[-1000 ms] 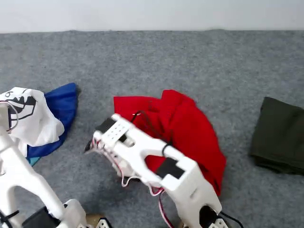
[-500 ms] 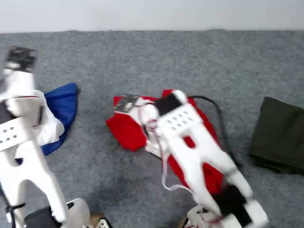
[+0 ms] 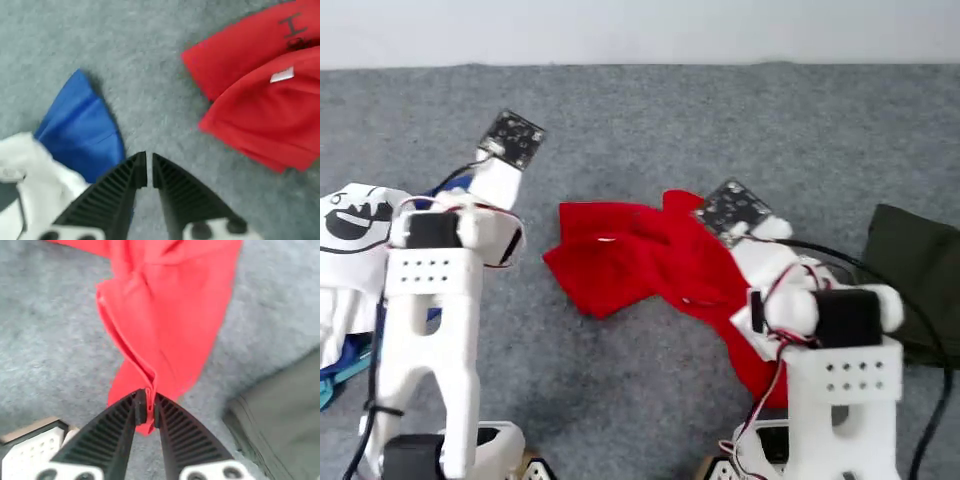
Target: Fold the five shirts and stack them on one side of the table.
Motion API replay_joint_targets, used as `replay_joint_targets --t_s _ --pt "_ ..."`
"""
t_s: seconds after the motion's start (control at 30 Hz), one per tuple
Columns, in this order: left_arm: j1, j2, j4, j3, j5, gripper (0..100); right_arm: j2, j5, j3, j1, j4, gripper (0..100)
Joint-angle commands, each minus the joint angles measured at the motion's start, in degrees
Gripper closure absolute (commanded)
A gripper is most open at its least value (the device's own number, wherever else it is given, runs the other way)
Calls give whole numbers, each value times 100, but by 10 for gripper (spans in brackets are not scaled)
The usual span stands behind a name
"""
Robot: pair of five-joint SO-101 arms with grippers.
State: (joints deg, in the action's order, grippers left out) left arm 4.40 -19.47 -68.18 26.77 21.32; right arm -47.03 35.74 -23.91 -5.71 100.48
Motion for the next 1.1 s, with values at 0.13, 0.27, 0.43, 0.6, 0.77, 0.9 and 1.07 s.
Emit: replay_joint_targets --t_s 0.13,0.27,0.43,0.6,0.77,0.9,1.07 --pt "-141 1600 431 -514 9 796 -224 132 35 488 251 990" --pt "-167 2699 44 -1341 220 783 -215 132 35 488 251 990" --pt "-158 3754 -396 -2431 281 783 -215 132 35 488 251 990" --pt "-281 4466 -844 -3222 325 783 -215 123 35 488 242 990" --pt "-396 4985 -1020 -3662 475 783 -215 123 35 488 242 990" --pt "-501 5257 -1204 -3952 492 783 -207 123 35 488 242 990" --pt "-651 5530 -1521 -4224 492 787 -207 123 35 488 242 990"
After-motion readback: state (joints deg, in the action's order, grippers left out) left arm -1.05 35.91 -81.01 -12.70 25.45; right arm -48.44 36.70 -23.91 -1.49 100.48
